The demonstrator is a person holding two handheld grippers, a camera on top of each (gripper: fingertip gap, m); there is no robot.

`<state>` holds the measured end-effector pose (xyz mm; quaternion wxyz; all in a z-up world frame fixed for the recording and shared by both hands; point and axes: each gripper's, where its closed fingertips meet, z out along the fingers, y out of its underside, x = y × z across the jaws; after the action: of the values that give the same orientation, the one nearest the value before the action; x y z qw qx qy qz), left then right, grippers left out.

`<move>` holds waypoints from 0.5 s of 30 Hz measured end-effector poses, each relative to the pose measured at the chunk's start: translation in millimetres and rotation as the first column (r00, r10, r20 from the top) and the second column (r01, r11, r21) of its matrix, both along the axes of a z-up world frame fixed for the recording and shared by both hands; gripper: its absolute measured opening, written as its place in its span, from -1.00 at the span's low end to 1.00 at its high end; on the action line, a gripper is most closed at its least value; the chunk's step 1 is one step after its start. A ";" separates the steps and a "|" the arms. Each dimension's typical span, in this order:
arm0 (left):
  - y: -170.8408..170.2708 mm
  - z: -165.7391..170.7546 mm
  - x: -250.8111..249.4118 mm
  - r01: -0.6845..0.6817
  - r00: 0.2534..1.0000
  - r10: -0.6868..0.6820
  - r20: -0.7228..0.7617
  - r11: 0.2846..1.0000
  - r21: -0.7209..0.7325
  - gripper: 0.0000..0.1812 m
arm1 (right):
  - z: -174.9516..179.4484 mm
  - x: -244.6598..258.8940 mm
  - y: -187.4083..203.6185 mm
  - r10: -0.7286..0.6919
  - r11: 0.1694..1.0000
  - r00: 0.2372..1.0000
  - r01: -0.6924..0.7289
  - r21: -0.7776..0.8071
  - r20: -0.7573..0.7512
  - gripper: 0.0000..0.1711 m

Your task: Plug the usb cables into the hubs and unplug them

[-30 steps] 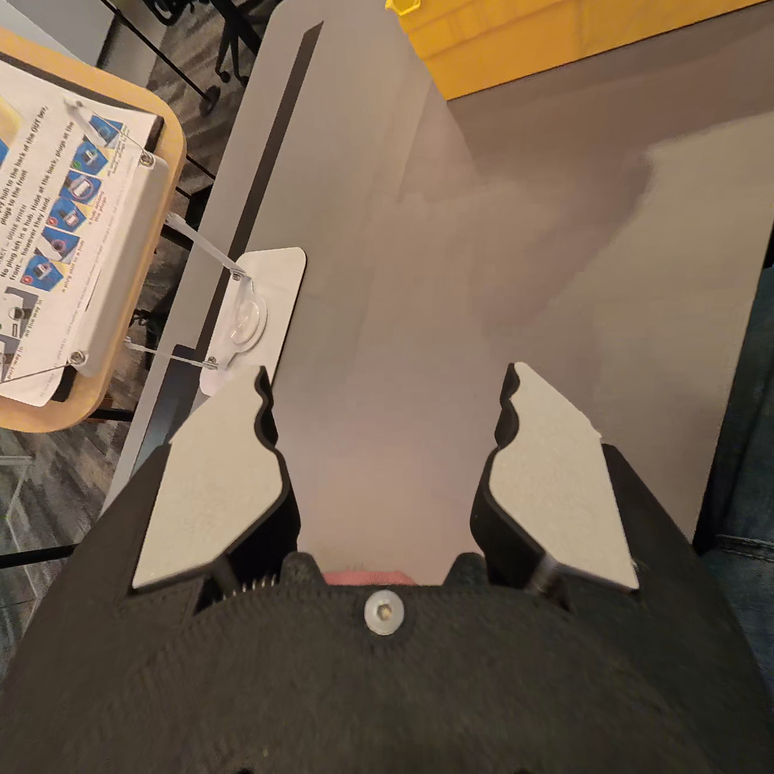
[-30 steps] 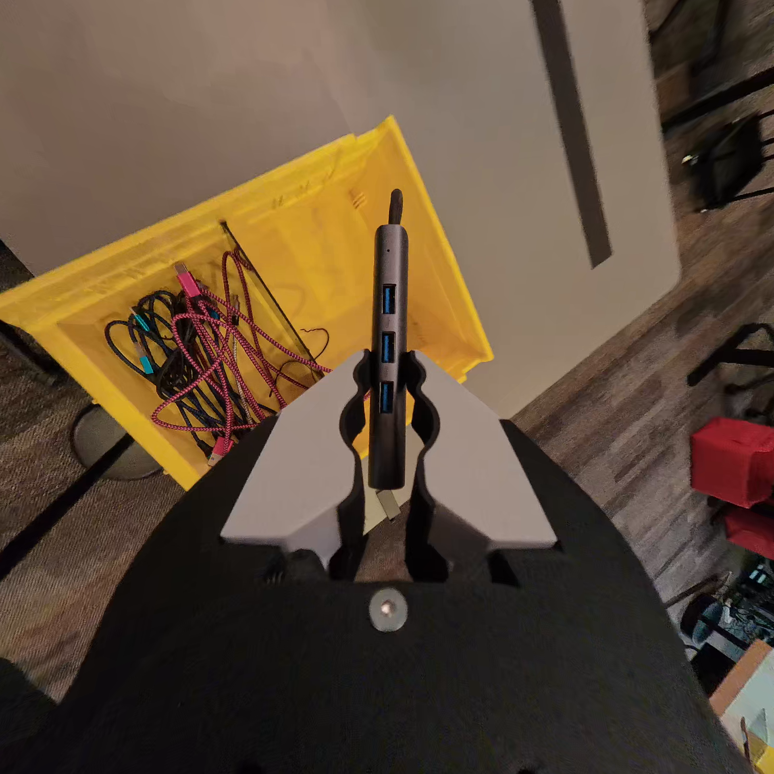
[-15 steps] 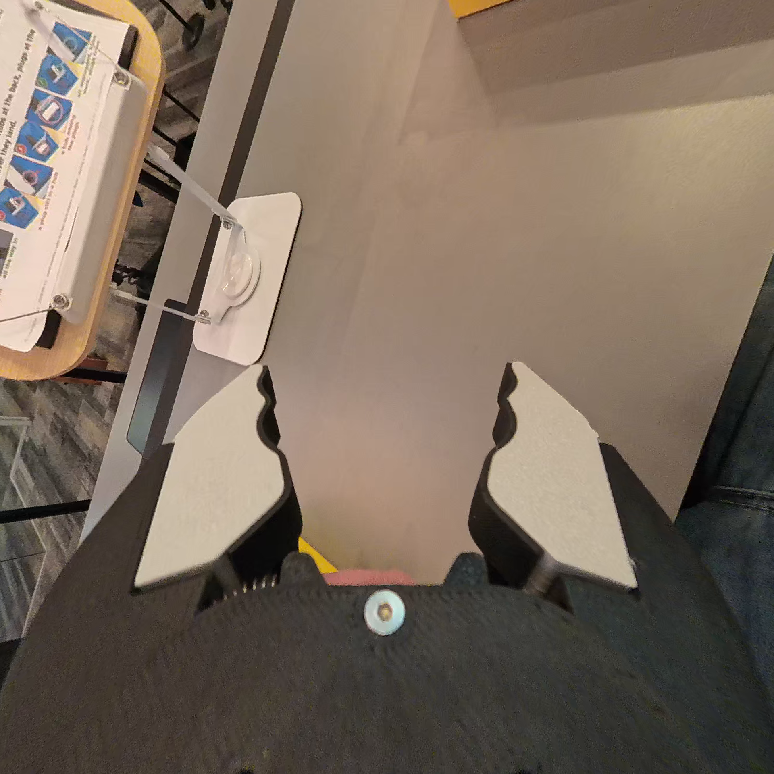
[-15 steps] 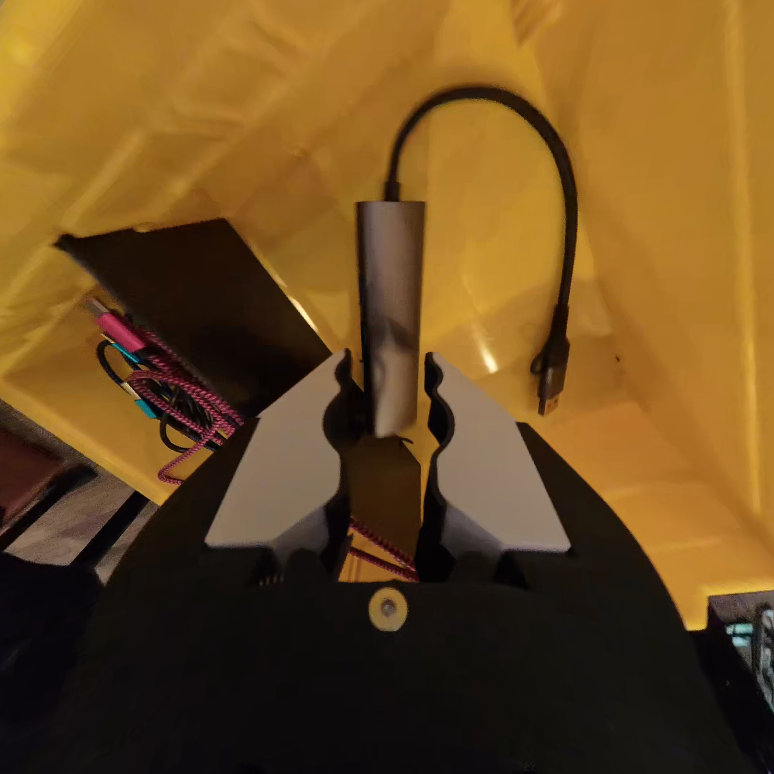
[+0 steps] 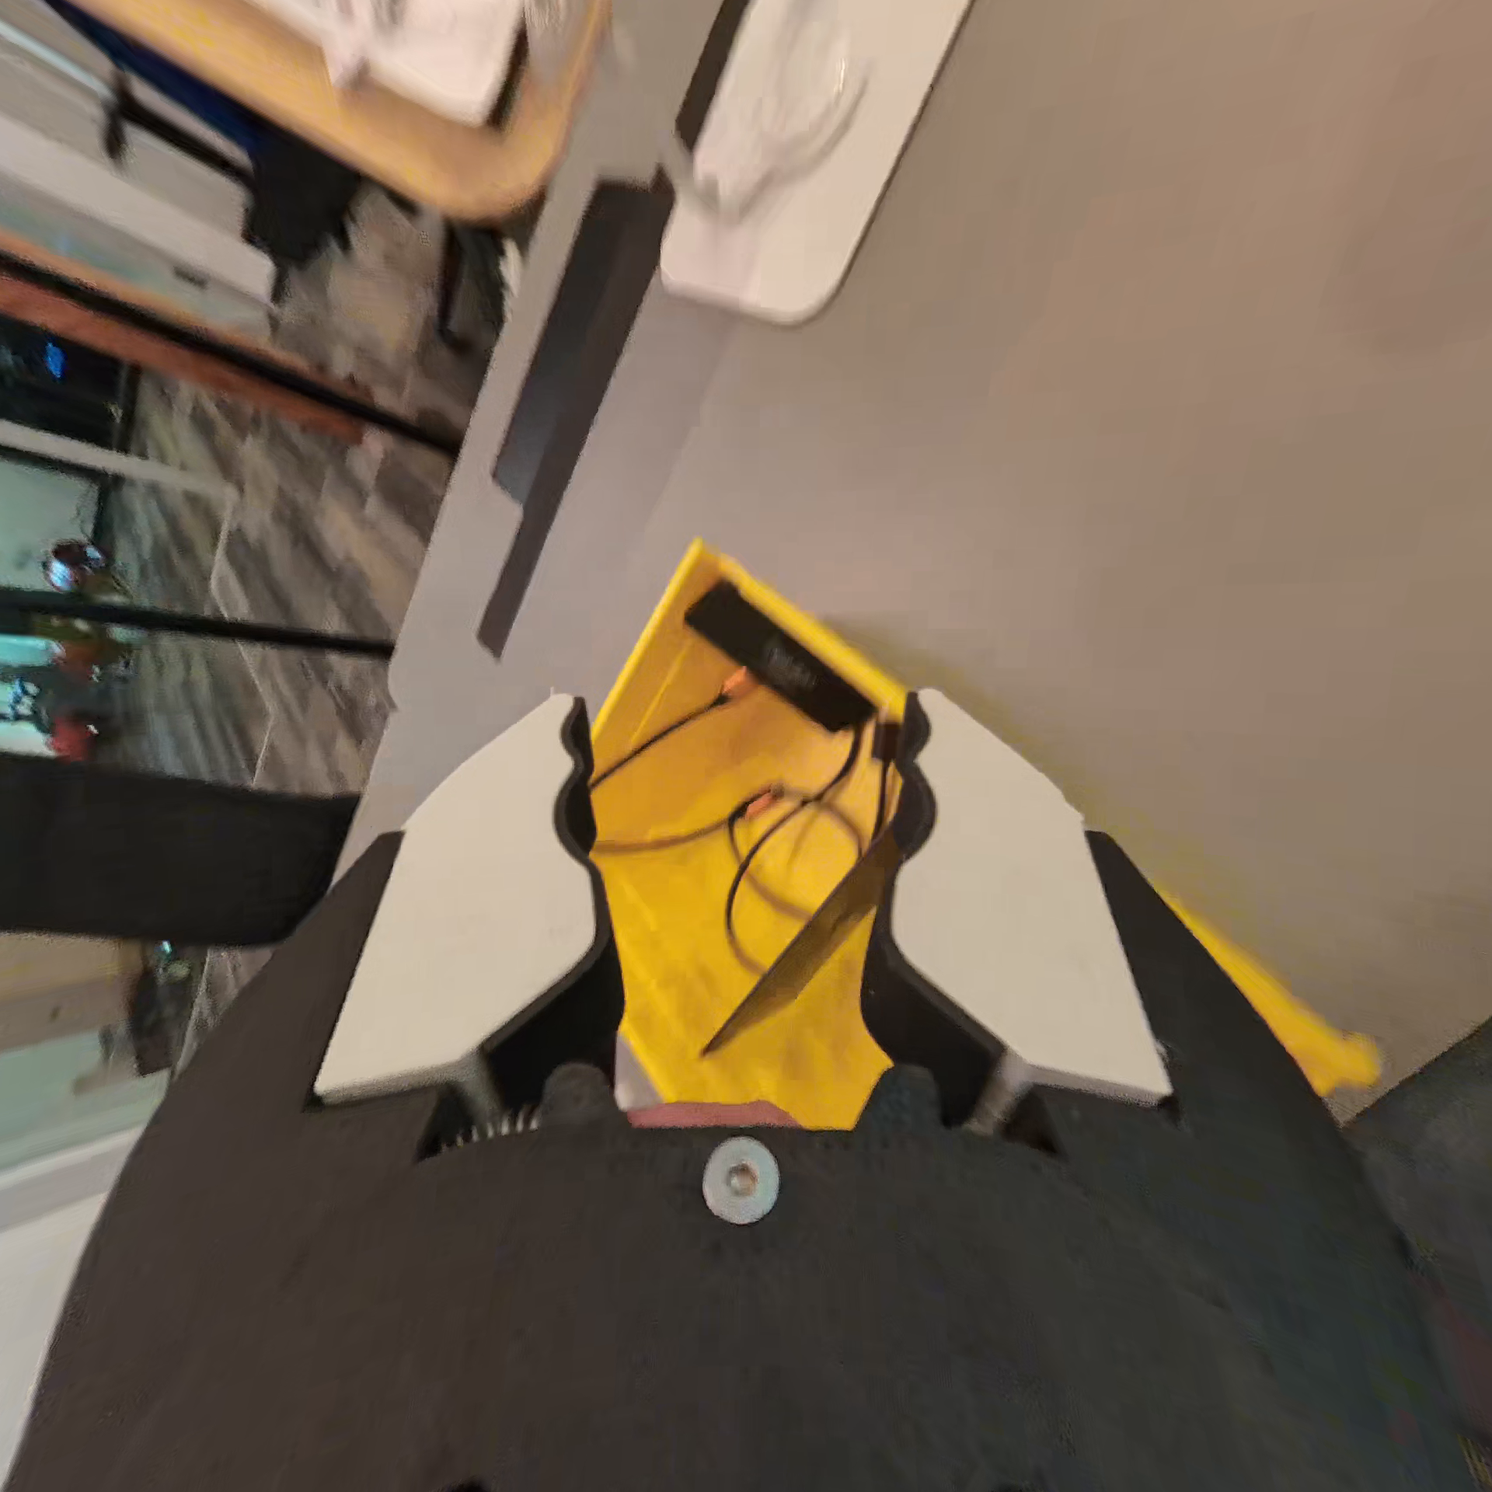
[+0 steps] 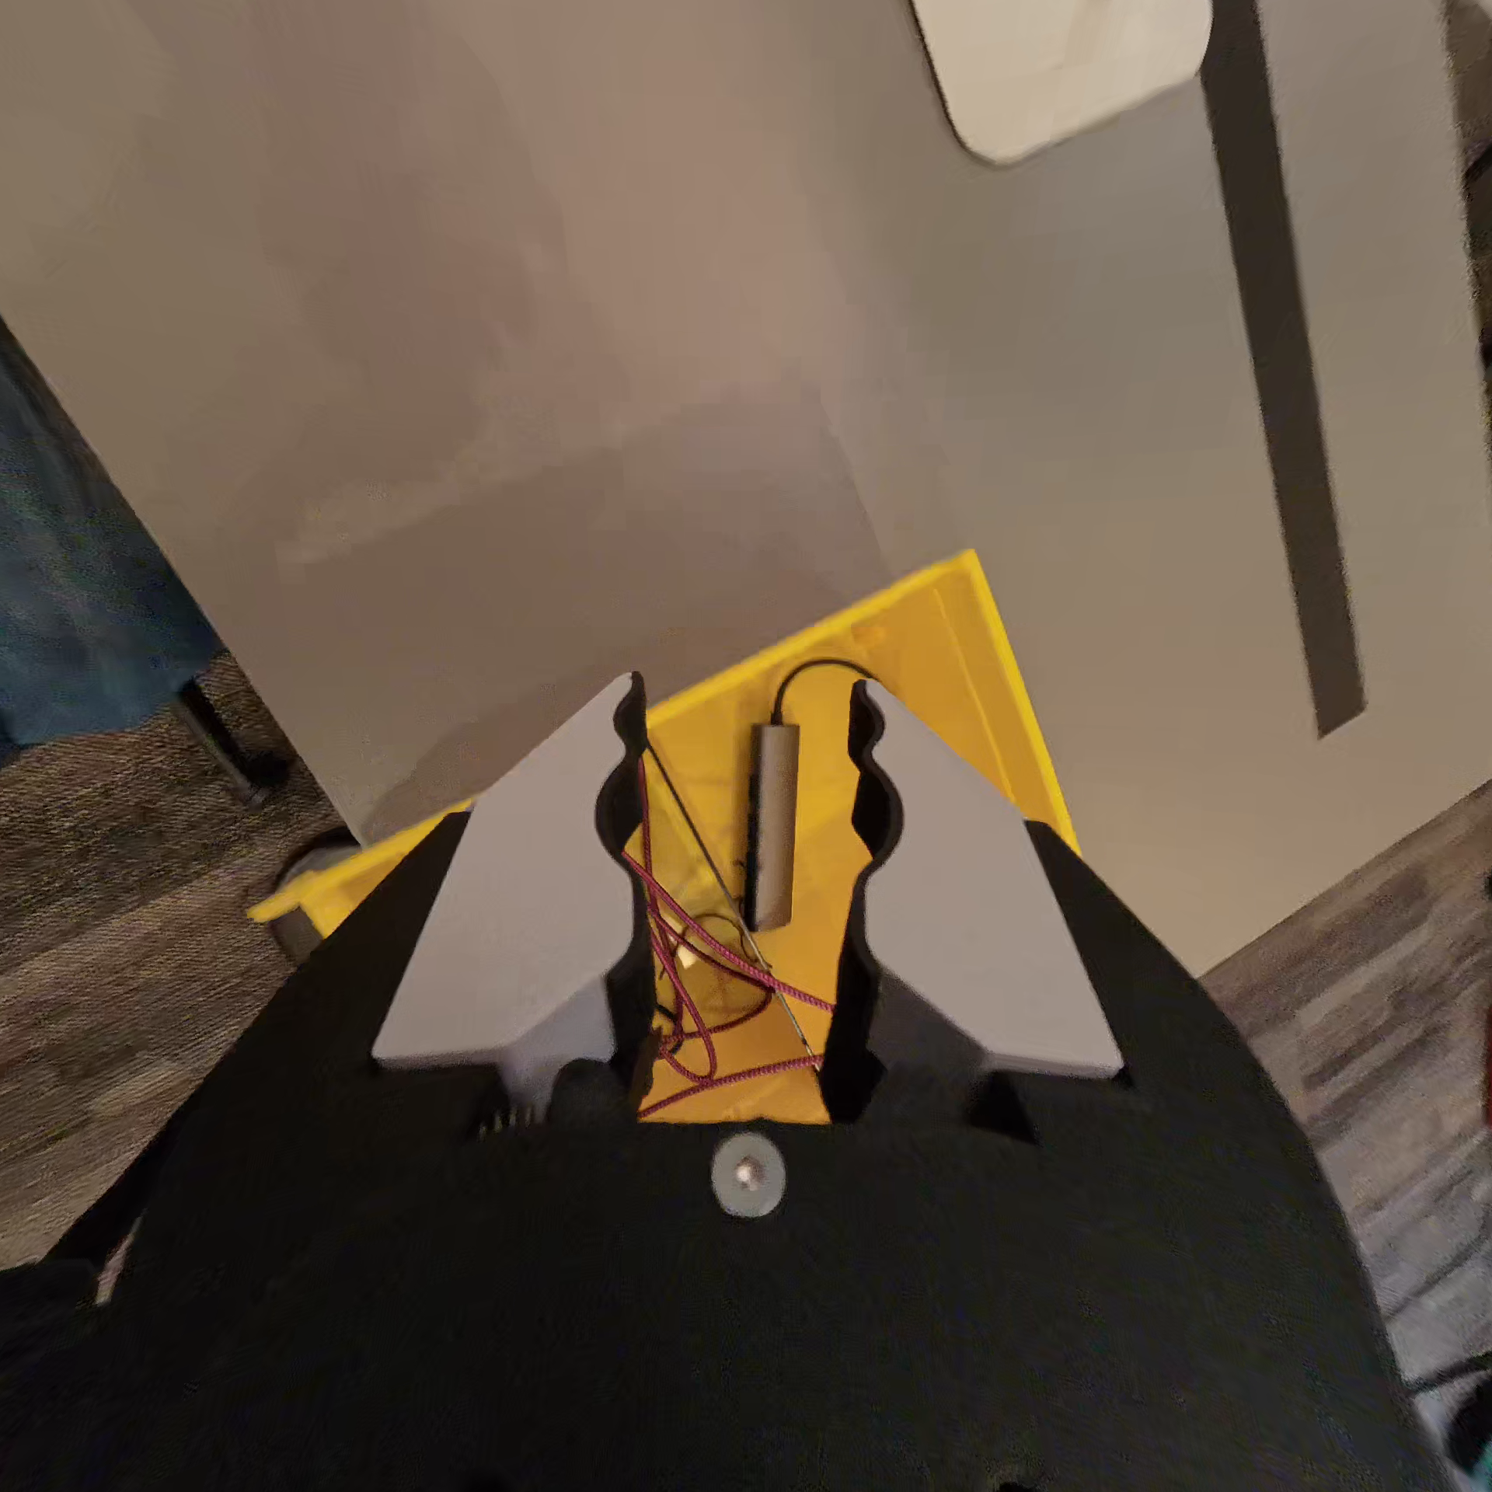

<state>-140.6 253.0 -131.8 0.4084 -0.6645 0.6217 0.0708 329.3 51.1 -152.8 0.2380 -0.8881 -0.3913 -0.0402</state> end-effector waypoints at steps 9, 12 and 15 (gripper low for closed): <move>66.2 -82.0 -50.3 -0.060 0.975 0.018 -0.220 0.981 -0.186 -0.37 | 10.5 -100.7 -13.9 0.200 0.978 0.976 -0.195 0.073 -0.084 -0.51; 78.3 -105.9 -37.4 -0.092 0.979 0.040 -0.199 0.962 -0.258 -0.42 | 6.0 -116.6 -14.8 0.223 0.973 0.969 -0.216 0.079 -0.101 -0.53; 86.3 -126.2 -16.3 -0.125 0.992 0.104 -0.075 0.915 -0.383 -0.40 | 2.1 -127.1 -15.6 0.241 0.969 0.963 -0.232 0.086 -0.122 -0.54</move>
<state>-156.9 339.3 -258.0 0.2479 -0.7651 0.5941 -0.0118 202.2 35.5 -150.7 0.2976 -0.8268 -0.4763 0.0331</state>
